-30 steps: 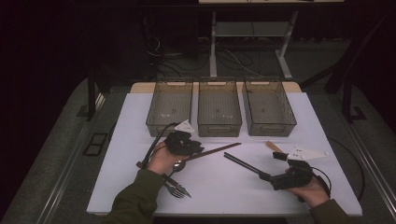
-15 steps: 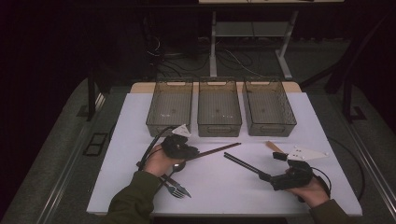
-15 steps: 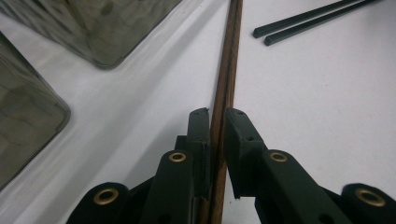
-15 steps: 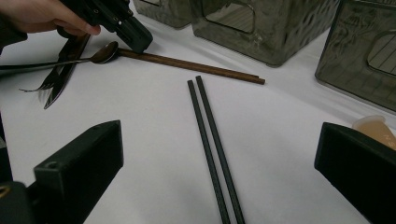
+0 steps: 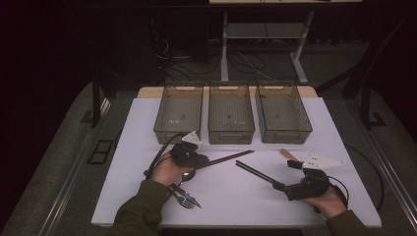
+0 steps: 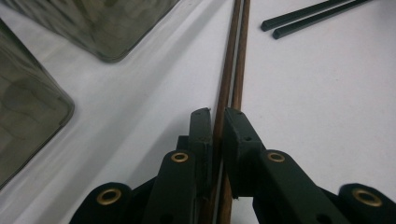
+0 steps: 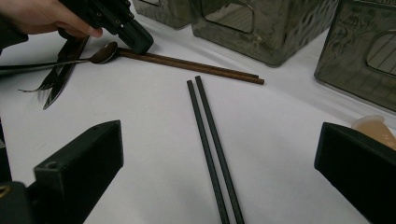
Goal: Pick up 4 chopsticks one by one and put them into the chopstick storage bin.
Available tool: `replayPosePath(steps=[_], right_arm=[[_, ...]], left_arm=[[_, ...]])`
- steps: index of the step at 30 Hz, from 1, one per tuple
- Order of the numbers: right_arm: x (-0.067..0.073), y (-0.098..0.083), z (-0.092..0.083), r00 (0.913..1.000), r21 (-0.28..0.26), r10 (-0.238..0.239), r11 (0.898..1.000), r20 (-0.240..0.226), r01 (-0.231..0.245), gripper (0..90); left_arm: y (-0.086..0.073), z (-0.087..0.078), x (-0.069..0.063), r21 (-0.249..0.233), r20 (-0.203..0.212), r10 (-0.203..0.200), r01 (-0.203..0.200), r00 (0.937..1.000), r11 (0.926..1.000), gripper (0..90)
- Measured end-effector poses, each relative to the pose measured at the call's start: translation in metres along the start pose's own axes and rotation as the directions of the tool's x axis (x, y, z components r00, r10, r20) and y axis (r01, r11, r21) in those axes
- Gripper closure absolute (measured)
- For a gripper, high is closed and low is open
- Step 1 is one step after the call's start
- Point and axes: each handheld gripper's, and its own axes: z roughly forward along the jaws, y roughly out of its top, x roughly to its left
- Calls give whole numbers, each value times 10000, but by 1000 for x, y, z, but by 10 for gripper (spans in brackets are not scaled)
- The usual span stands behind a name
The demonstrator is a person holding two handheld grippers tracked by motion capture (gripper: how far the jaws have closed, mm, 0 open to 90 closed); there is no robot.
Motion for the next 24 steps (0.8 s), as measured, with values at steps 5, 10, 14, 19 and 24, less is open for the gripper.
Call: replayPosePath(steps=[5, 10, 14, 19, 24], right_arm=[[0, 0, 0, 10000, -16, -20, 10000, 10, 20, 12], [0, 0, 0, 10000, -13, -22, 10000, 10, 22, 12], [0, 0, 0, 10000, 6, 2, 10000, 15, -2, 12], [0, 0, 0, 10000, 12, -4, 10000, 25, 4, 12], [0, 0, 0, 10000, 23, -7, 10000, 26, 7, 12]], left_arm=[[-1, 1, 2, 115, -148, 161, -159, 9998, 9998, 813], [-2, 2, 1, 43, -225, 266, -265, 9994, 9996, 810], [-3, 2, 2, 27, -262, 484, -484, 9985, 9988, 811], [-4, 3, -1, 9, -344, 478, -478, 9983, 9989, 818], [-4, 3, 0, -52, -276, 513, -515, 9983, 9987, 825]])
